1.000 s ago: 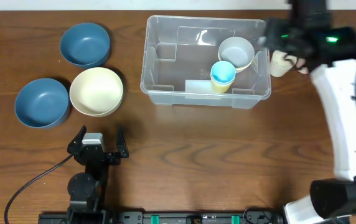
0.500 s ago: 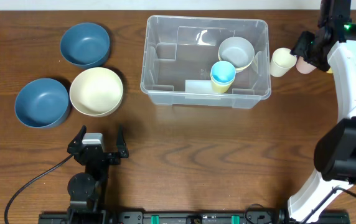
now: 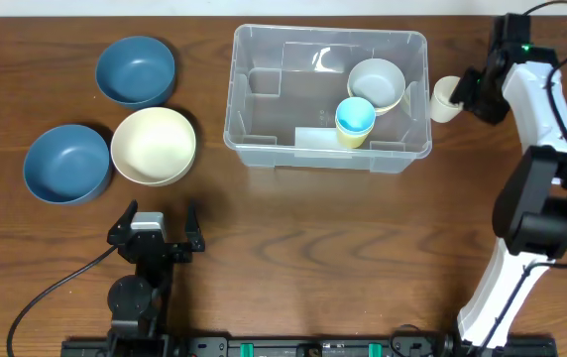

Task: Pack container
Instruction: 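Grasp the cream cup with the right gripper, then lower the cream cup onto the stacked cups in the bin, then release the cream cup and move the right gripper to the pink cup, then grasp the pink cup with the right gripper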

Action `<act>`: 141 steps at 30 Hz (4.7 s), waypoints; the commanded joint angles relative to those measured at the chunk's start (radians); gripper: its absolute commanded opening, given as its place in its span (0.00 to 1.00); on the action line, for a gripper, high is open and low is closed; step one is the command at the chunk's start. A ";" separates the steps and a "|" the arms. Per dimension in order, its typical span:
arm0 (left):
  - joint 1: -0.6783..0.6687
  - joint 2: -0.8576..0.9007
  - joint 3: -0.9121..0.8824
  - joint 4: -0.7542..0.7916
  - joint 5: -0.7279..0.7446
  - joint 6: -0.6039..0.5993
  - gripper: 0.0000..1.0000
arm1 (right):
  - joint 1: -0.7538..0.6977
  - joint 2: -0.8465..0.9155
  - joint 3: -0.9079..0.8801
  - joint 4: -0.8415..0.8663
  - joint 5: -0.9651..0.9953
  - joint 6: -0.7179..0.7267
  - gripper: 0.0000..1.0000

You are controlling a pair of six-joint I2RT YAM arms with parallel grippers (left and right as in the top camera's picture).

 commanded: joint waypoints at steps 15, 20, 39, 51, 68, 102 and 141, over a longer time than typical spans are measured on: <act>0.006 -0.006 -0.022 -0.035 -0.008 0.010 0.98 | -0.028 -0.171 0.002 -0.106 -0.001 -0.023 0.01; 0.006 -0.006 -0.022 -0.035 -0.008 0.010 0.98 | -0.034 -0.350 0.002 -0.135 -0.036 -0.061 0.01; 0.006 -0.006 -0.022 -0.035 -0.008 0.010 0.98 | 0.346 -0.415 0.001 -0.132 -0.076 -0.089 0.01; 0.006 -0.006 -0.022 -0.035 -0.008 0.010 0.98 | 0.440 -0.227 0.001 -0.125 -0.075 -0.080 0.01; 0.006 -0.006 -0.022 -0.035 -0.008 0.010 0.98 | 0.418 -0.246 0.068 -0.121 -0.045 -0.093 0.72; 0.006 -0.006 -0.022 -0.035 -0.008 0.010 0.98 | -0.107 -0.022 0.078 0.013 0.029 0.103 0.59; 0.006 -0.006 -0.022 -0.035 -0.008 0.010 0.98 | 0.045 -0.380 0.076 -0.046 -0.382 -0.101 0.04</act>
